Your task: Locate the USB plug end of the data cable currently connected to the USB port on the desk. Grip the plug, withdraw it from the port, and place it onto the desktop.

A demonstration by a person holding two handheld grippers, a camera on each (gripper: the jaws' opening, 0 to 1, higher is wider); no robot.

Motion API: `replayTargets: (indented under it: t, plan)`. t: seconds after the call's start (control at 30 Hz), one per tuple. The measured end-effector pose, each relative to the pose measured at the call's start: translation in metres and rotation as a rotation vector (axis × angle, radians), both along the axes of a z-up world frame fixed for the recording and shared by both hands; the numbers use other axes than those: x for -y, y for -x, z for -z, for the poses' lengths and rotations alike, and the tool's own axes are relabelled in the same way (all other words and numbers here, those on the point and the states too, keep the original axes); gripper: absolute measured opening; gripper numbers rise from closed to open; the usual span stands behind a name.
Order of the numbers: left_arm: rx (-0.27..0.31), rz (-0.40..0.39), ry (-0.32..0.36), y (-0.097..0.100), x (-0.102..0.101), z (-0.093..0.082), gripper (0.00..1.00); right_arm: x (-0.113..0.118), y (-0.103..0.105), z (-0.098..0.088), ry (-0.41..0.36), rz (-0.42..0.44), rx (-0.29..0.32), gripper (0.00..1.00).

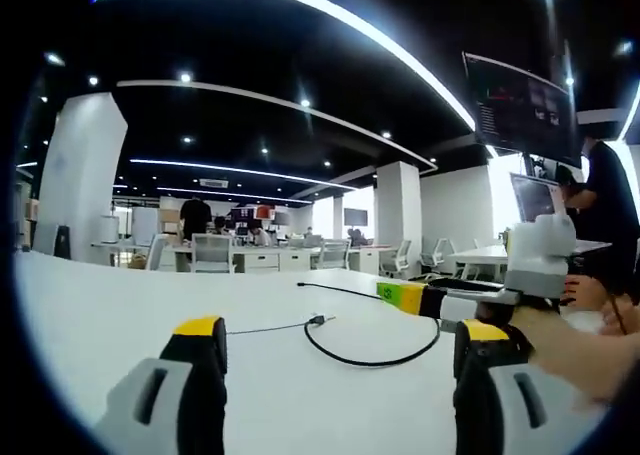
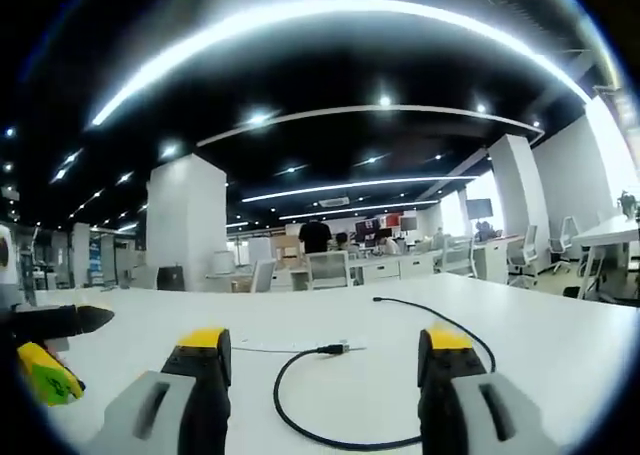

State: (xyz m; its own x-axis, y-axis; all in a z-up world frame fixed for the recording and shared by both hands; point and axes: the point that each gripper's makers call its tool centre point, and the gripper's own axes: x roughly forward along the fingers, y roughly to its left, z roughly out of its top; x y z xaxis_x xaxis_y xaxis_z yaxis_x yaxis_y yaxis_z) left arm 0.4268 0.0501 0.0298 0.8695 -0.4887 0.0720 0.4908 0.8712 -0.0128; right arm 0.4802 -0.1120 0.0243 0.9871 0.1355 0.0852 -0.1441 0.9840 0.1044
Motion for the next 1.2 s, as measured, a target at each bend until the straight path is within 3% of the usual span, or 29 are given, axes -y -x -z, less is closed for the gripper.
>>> replayTargets:
  t: [0.07, 0.2, 0.4, 0.7, 0.87, 1.2]
  plan:
    - [0.019, -0.074, -0.011, 0.004, -0.016, -0.003, 0.94, 0.0, 0.009, -0.003, -0.024, -0.001, 0.008, 0.77]
    - [0.042, -0.154, 0.033, 0.012, -0.038, -0.008, 0.94, 0.0, 0.027, -0.006, -0.064, 0.011, 0.025, 0.77]
    - [0.042, -0.222, 0.04, 0.026, -0.051, -0.002, 0.94, 0.0, 0.044, 0.0, -0.093, 0.01, 0.016, 0.78]
    - [0.068, -0.375, 0.01, 0.043, -0.074, 0.004, 0.94, -0.005, 0.064, 0.007, -0.039, 0.019, 0.014, 0.79]
    - [0.09, -0.395, 0.005, 0.043, -0.076, -0.002, 0.94, -0.008, 0.067, 0.005, 0.012, 0.022, 0.025, 0.79]
    - [0.094, -0.405, -0.005, 0.039, -0.079, -0.002, 0.94, -0.008, 0.064, 0.003, 0.011, 0.019, 0.032, 0.8]
